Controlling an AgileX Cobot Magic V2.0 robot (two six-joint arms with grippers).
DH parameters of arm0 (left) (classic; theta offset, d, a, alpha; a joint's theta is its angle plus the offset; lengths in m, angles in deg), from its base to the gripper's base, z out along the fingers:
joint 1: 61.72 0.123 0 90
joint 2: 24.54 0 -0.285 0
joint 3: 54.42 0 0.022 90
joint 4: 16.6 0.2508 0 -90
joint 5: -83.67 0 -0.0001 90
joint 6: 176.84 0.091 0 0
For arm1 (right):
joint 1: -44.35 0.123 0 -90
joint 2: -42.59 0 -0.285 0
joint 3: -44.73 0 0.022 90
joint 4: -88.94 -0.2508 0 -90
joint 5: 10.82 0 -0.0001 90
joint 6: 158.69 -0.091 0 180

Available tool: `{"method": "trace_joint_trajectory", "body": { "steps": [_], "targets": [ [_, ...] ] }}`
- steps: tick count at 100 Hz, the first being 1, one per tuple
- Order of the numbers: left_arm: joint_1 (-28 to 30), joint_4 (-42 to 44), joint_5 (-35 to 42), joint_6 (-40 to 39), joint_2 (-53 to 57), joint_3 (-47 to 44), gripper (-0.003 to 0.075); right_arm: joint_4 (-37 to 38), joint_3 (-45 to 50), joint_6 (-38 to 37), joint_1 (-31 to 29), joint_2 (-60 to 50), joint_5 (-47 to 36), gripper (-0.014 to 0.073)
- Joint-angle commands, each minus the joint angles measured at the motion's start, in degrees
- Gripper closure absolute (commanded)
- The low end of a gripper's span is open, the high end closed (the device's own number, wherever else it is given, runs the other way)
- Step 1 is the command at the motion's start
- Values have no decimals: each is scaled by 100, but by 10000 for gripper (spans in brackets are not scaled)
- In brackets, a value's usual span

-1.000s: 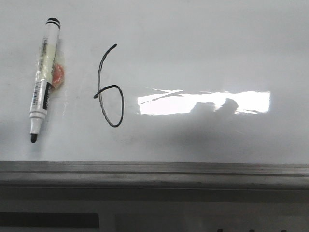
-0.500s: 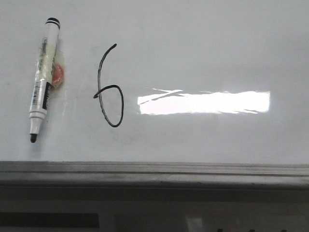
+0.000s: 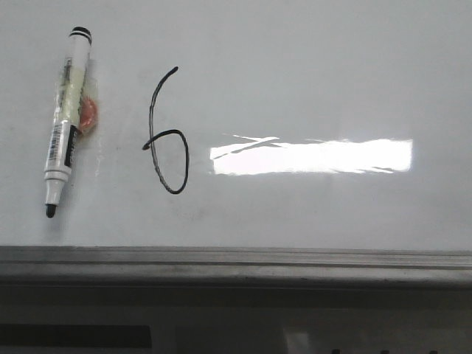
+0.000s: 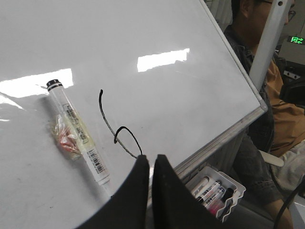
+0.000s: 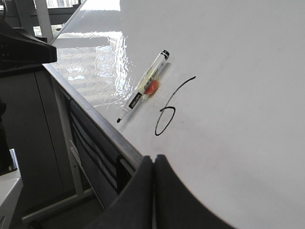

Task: Write number 6 on whiteboard

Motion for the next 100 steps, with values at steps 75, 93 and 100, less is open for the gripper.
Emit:
{"method": "trace_joint_trajectory", "body": {
  "steps": [75,93,100],
  "targets": [
    [4033,1629,936,-1862,1024,-1591,741,58,-155,46,-11,37,-422,647],
    [4167,1736,-193,-2176,1027,-1555,741,58,-155,46,-11,37,-422,647],
    [4167,1744,-193,-2176,1027,-1555,741,58,-155,46,-11,37,-422,647]
  ]
}}
